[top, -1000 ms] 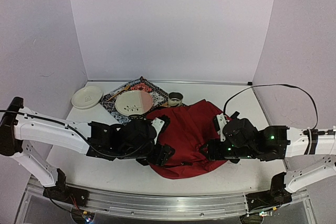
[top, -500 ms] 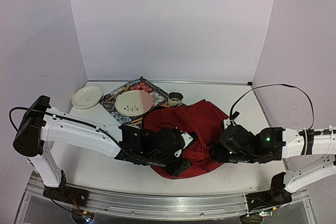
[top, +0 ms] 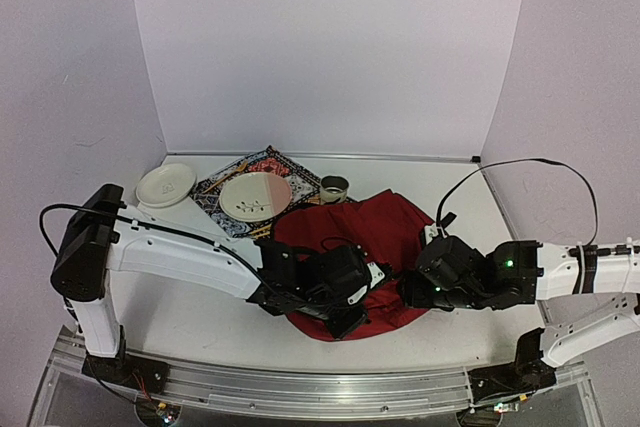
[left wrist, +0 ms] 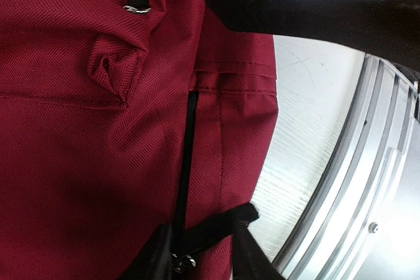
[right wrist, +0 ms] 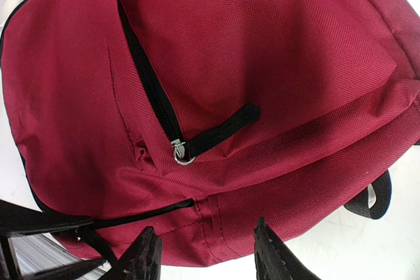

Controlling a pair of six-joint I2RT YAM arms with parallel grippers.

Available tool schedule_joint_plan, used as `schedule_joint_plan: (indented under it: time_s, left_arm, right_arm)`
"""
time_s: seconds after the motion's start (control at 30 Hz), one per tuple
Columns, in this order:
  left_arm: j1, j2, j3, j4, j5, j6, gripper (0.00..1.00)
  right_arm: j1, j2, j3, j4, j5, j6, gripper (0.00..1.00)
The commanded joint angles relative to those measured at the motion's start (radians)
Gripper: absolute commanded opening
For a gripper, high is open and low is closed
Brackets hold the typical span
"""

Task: Pack the student bag
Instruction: Pick up the largest pocket of the bag.

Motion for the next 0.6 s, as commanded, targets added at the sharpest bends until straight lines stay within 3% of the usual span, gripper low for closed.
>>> schedule_joint_plan:
  time_s: [0.0,0.33,0.57]
  left_arm:
    - [0.01,0.017,0.068,-0.021,0.022,0.024,0.19]
    - [0.014,-0.056,0.036,-0.02,-0.034,-0.032,0.0]
    - [0.017,-0.172,-0.076,0.025,-0.125,-0.158,0.0]
  right_arm:
    - [0.004,0.004,0.03,-0.039,0.03,-0.004,0.48]
    - [0.004,0.028,0.036,-0.023,0.007,-0.033,0.48]
    - [0.004,0.049,0.033,0.042,-0.057,-0.083,0.49]
